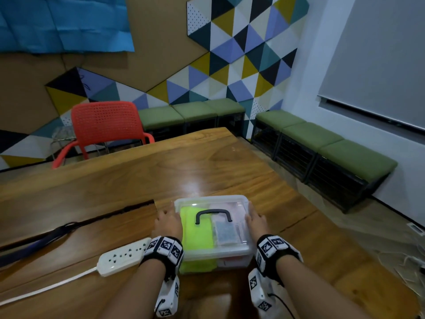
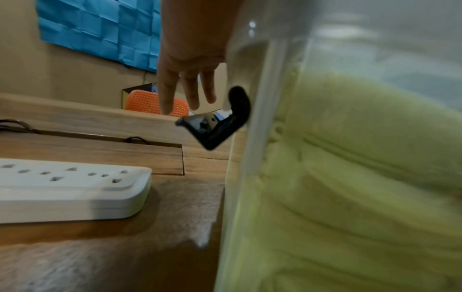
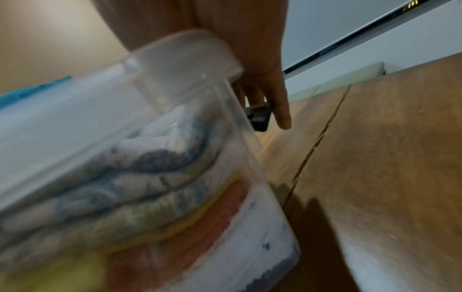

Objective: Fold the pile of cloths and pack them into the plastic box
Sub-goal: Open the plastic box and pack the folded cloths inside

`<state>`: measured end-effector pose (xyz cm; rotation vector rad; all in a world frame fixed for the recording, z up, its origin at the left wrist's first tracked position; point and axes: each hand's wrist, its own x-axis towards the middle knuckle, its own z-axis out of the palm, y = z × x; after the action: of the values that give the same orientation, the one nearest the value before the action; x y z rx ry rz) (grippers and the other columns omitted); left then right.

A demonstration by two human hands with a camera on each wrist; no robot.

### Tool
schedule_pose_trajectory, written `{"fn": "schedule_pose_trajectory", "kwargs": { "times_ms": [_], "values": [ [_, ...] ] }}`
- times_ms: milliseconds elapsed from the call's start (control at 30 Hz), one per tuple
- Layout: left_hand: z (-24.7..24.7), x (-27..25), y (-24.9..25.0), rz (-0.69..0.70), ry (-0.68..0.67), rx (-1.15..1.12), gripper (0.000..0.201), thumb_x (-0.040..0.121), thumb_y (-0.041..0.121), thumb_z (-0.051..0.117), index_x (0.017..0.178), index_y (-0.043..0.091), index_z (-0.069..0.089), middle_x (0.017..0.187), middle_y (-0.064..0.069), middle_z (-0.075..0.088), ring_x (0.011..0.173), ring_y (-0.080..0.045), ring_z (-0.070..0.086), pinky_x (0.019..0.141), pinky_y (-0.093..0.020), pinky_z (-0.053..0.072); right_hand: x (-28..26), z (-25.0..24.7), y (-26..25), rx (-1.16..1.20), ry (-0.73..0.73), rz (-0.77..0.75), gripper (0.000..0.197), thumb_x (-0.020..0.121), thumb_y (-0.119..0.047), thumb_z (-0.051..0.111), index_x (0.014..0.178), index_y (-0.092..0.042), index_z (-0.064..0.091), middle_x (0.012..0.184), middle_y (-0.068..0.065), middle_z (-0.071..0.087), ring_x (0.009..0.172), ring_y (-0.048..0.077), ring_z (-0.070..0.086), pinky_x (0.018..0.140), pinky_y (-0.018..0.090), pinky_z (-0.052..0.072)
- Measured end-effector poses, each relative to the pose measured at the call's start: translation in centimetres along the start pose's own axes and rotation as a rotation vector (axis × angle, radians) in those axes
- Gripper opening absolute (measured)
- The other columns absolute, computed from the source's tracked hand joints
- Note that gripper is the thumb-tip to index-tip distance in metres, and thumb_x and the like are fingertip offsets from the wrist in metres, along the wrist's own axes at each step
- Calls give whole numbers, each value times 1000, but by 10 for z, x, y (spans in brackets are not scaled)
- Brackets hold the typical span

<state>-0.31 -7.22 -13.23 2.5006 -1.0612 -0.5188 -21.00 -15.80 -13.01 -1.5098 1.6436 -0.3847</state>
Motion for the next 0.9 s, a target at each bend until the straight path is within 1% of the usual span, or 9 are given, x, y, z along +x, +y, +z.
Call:
{"fn": "schedule_pose_trajectory", "kwargs": {
  "times_ms": [100,167,233,300,367,467,567,733,900],
  "values": [
    [-2,9,0,-114,-12,-237,55,100,34,32,149,17,14,135,-22,46,112,-37,52,94,-44,44,12,1,-6,107,-4,79,64,97,-34,42,151,-17,10,149,20,27,133,37,36,108,46,32],
    [-3,12,0,-249,-53,-421,60,97,39,38,145,4,23,130,-23,52,109,-37,56,92,-40,45,13,-1,-7,161,-6,153,67,94,-40,47,144,-3,23,142,20,39,128,36,43,104,42,36],
    [-4,11,-1,-300,-97,-443,54,96,44,38,117,-4,50,106,-21,61,97,-34,59,86,-36,46,10,-2,-9,70,0,168,61,94,-45,47,130,3,43,130,21,53,117,35,53,93,36,43],
    [-7,8,-3,-259,-112,-412,48,97,43,38,89,-2,53,78,-13,56,73,-28,55,73,-33,45,6,-3,-11,-85,61,110,57,93,-48,46,119,2,53,118,17,60,105,32,59,85,34,47],
    [-9,7,-5,-212,-110,-409,41,96,37,43,101,-2,54,86,-13,54,75,-28,53,69,-30,42,3,-4,-14,-159,133,24,50,92,-43,49,121,-2,51,123,13,54,107,30,58,89,37,49],
    [-10,2,-9,-154,-84,-373,43,93,24,48,129,1,45,112,-19,54,94,-35,56,82,-38,50,-4,-6,-10,-221,114,-57,46,94,-31,48,132,-4,44,137,15,38,118,31,50,99,40,44],
    [-6,-19,-12,-110,-62,-214,51,98,22,35,145,5,25,129,-22,46,102,-35,56,83,-38,50,-14,0,3,-185,70,-93,48,98,-24,39,142,-9,33,133,20,41,117,34,48,99,39,41],
    [-1,-43,-13,-110,-36,-155,56,100,10,24,150,9,-1,145,-18,35,108,-34,57,85,-41,50,-25,9,10,-231,67,-182,49,102,-25,28,149,-23,16,124,18,50,108,29,54,85,34,44],
    [-3,-42,-12,-77,-69,-12,68,93,-7,25,150,12,-7,149,-19,25,112,-33,54,89,-40,51,-24,8,6,-293,101,-192,45,102,-28,24,147,-26,23,114,13,50,90,20,55,79,32,43]
  ]
}}
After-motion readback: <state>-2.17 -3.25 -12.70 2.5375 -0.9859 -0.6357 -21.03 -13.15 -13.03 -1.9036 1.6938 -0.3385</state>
